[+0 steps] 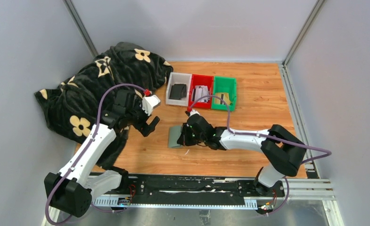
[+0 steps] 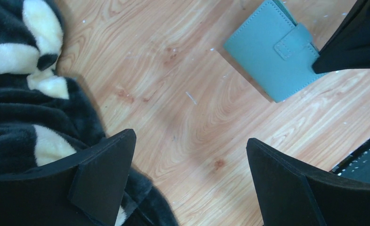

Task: Take the credit cards out of the card holder
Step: Pick up the card holder from the center of the board, then open the card holder.

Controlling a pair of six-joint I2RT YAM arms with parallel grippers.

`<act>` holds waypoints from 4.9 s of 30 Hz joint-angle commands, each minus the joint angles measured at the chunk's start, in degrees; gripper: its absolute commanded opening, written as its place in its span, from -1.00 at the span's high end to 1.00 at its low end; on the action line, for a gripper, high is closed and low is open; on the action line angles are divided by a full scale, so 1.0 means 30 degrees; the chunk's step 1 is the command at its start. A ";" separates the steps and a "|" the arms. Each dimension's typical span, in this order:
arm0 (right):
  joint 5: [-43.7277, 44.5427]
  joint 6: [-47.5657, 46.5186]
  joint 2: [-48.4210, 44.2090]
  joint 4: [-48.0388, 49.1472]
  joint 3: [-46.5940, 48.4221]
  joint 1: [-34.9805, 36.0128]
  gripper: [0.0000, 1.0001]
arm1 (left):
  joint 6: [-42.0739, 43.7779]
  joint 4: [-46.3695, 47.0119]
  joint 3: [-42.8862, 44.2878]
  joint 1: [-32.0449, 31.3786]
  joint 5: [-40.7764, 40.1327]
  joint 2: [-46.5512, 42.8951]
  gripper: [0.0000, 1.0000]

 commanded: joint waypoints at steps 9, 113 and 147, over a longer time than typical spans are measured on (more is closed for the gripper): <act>-0.2359 -0.7762 -0.4601 -0.0943 0.1079 -0.0182 1.00 | 0.2353 -0.2274 0.1006 -0.0020 0.6438 -0.1222 -1.00; -0.9329 0.1156 -0.9006 0.3281 0.2190 0.0288 -0.44 | 2.7052 1.0662 -0.6724 -0.0719 1.2891 -1.5298 1.00; -0.7740 -0.5847 -0.9432 -0.3241 0.4113 -0.1442 0.88 | 0.8574 0.0540 -0.1207 -0.0723 0.8819 -1.1662 -1.00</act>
